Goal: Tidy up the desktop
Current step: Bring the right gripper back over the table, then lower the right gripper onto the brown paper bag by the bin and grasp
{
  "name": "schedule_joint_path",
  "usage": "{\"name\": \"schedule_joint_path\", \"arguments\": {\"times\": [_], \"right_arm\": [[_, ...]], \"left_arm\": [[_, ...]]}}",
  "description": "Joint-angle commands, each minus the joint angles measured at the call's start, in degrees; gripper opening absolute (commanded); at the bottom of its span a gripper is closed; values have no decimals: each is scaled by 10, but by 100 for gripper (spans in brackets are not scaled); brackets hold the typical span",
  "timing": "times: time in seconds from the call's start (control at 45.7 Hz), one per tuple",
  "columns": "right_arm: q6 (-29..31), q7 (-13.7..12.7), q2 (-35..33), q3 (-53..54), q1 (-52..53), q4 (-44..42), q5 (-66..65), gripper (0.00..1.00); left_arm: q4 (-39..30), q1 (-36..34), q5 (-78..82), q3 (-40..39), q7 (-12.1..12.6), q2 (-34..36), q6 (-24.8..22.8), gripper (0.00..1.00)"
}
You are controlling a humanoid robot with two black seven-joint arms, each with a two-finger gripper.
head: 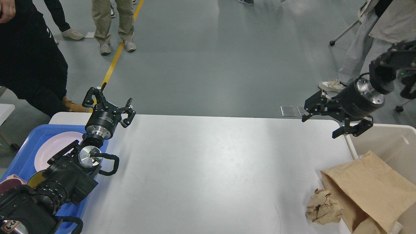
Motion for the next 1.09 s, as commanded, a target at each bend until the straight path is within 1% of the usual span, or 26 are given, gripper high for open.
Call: {"name": "schedule_joint_path", "arguments": {"times": [0.0, 0.066, 0.175, 0.372, 0.525, 0.743, 0.918, 0.984, 1.071], "right_arm": [[-16, -1, -36, 0, -93, -51, -24, 100], [-29, -1, -52, 0, -139, -73, -30, 100], [-42, -1, -86, 2, -186, -83, -33, 100], [-59, -1, -146, 2, -216, -84, -32, 100], [-99, -1, -183, 2, -255, -100, -33, 100], [-142, 0, -192, 12, -323, -113, -32, 100], [-148, 0, -190, 28, -336, -114, -31, 100], [-155, 0, -189, 51, -347, -114, -28, 100], [-191, -1, -186, 85, -374, -113, -28, 100]], "left_arm": [[0, 0, 0, 0, 0, 0, 0, 97], [0, 0, 0, 0, 0, 0, 0, 97], [0, 1, 0, 0, 0, 0, 0, 97], [0, 1, 0, 0, 0, 0, 0, 97], [0, 0, 0, 0, 0, 0, 0, 97], [0, 0, 0, -1, 0, 0, 0, 97], [0, 0, 0, -1, 0, 0, 0, 97], [0, 0, 1, -1, 0, 0, 0, 97], [0, 0, 0, -1, 0, 0, 0, 97]]}}
